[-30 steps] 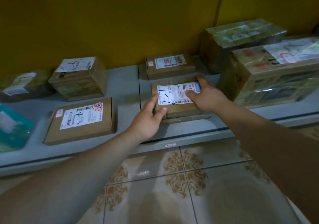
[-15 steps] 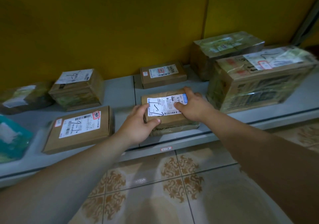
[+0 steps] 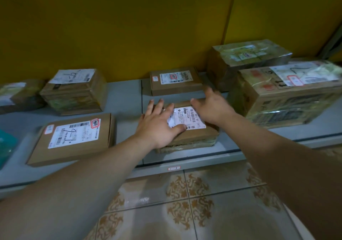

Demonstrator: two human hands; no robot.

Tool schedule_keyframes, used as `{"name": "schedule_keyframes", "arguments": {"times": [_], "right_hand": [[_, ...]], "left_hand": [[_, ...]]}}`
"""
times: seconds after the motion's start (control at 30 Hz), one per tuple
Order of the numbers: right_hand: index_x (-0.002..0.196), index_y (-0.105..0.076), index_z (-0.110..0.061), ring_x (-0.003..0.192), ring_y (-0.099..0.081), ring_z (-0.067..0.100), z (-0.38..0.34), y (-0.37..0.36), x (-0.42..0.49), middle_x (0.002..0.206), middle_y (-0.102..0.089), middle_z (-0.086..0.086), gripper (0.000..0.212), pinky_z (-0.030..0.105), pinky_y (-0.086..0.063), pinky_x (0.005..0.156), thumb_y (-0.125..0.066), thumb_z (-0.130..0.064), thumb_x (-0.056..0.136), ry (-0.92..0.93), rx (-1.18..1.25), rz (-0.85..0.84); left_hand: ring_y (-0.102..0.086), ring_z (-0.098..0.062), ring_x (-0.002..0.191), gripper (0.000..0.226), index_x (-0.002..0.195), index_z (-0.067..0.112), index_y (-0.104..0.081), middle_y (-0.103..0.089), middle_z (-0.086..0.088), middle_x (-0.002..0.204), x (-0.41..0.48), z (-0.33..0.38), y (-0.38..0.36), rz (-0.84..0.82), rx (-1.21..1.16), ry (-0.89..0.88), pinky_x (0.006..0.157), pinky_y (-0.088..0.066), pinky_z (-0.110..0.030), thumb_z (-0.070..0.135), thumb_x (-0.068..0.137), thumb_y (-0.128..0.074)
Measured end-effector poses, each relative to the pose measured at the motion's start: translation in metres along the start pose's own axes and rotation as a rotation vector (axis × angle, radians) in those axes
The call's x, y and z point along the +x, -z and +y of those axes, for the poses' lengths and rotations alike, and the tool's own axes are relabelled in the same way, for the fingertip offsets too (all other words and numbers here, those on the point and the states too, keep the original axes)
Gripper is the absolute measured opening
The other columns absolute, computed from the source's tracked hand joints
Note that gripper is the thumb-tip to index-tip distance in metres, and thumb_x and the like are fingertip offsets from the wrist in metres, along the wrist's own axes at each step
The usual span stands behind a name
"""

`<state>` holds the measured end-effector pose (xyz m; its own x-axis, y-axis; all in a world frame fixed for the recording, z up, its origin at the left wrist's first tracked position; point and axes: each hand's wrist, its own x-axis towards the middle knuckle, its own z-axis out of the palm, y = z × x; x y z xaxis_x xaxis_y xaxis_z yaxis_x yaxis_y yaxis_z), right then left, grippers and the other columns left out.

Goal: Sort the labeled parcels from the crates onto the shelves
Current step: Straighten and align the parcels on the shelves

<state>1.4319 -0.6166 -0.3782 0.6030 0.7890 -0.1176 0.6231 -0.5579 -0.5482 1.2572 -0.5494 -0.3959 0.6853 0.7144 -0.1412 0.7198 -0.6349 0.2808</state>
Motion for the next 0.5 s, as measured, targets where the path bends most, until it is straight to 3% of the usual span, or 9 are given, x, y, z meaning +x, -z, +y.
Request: {"name": "schedule_keyframes", "arguments": {"times": [0.17, 0.27, 0.5], "right_hand": [[0.151, -0.033, -0.02, 0.131, -0.043, 0.03, -0.018, -0.006, 0.051, 0.145, -0.041, 0.011, 0.063, 0.034, -0.037, 0.099, -0.051, -0.047, 0.097, 0.087, -0.012, 0.005], [0.151, -0.033, -0.024, 0.137, -0.035, 0.035, -0.023, -0.01, 0.079, 0.148, -0.038, 0.013, 0.066, 0.041, -0.033, 0.11, -0.052, -0.051, 0.094, 0.101, -0.086, -0.014], [0.157, -0.015, -0.031, 0.145, -0.02, 0.043, -0.027, -0.012, 0.116, 0.161, -0.016, 0.015, 0.079, 0.048, -0.025, 0.115, -0.05, -0.061, 0.093, 0.112, -0.275, -0.122]], "left_hand": [[0.018, -0.023, 0.147, 0.086, 0.154, 0.034, -0.007, 0.006, 0.001, 0.163, 0.001, -0.001, -0.002, 0.029, -0.025, -0.025, 0.118, 0.004, -0.039, 0.072, 0.086, -0.041], [0.019, -0.022, 0.147, 0.087, 0.154, 0.034, -0.008, 0.006, 0.002, 0.163, 0.002, -0.002, -0.004, 0.031, -0.04, -0.023, 0.119, 0.004, -0.04, 0.072, 0.085, -0.042], [0.021, -0.016, 0.146, 0.088, 0.154, 0.036, -0.008, 0.005, 0.007, 0.163, 0.001, -0.003, -0.005, 0.053, -0.074, -0.01, 0.118, 0.003, -0.035, 0.071, 0.082, -0.045]]}}
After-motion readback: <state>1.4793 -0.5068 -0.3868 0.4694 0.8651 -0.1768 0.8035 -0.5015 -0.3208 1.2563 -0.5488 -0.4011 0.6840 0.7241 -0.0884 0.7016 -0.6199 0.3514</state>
